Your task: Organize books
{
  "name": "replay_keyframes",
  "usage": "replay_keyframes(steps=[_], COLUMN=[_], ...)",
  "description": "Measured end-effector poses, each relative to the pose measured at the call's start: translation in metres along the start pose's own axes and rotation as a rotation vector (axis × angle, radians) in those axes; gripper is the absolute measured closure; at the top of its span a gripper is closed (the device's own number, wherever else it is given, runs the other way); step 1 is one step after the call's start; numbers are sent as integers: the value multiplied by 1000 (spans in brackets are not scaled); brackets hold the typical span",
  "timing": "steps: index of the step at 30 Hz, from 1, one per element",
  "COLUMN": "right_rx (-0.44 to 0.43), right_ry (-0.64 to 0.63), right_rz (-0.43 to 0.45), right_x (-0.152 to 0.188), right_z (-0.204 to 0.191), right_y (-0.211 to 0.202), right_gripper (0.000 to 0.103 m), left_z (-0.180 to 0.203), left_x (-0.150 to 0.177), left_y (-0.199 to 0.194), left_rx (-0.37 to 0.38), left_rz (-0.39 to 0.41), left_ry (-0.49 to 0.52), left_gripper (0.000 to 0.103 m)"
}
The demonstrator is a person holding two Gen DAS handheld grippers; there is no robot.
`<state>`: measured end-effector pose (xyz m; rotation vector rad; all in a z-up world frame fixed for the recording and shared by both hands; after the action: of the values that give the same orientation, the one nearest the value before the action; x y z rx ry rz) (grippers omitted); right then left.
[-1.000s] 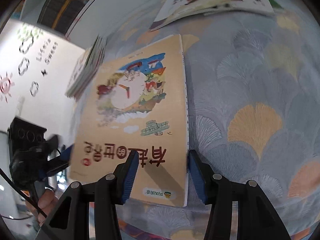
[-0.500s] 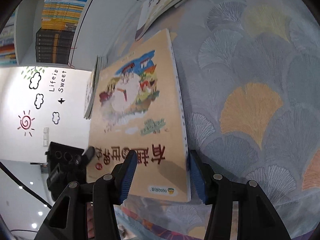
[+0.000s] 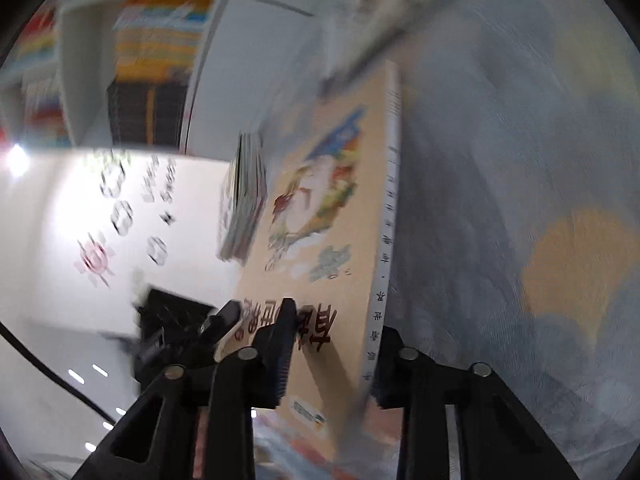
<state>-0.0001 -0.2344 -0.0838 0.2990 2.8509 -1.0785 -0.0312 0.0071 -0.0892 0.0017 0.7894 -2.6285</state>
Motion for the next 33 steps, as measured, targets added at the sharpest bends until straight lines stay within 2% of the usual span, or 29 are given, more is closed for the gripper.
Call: replay_keyframes(steps=[2,3,6,12,18,24,29,33], right_rx=[87,142,264,337,333,294,244,209], right_ry=[-105,-162,-296,-467,-516,-593,-670,-745], right_rz=[26,32,56,117,138,187,164,125], right_x=[1,1,3,3,-12,-32,-55,-69], right_z=[-15,-23,-42,-68,-100,-158,-213,-249], right_y=[-3,-3,0,-14,-21,-16,30,83], right_gripper=[74,74,74,74,73,72,71,71], left_z=[15,20,28,56,67,68,35,4], left_x=[0,0,-3,-5,-22,-58,-98,-126], left_y=[5,6,4,-18,-48,-99,-150,-176], left_rx=[-149,-178,-189,-183,-102,-48,-93,-166], left_rz=[-16,-19,-15,36,101,238,364,428], left_ry=[126,160,190,336,314,296,255,226], left_gripper=[78,77,77,77,77,77,77,77])
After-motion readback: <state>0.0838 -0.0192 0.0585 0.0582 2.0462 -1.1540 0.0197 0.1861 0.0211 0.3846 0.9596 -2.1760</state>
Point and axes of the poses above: each gripper's, at about its wrist camera, not at the fingertips, and y roughly the way its jaws point, z to its right, x to its underside, the point moved 4 cm from there along y, roughly the way its jaws point, and after that the axes turned 8 degrees about x, right-handed, at the moved point
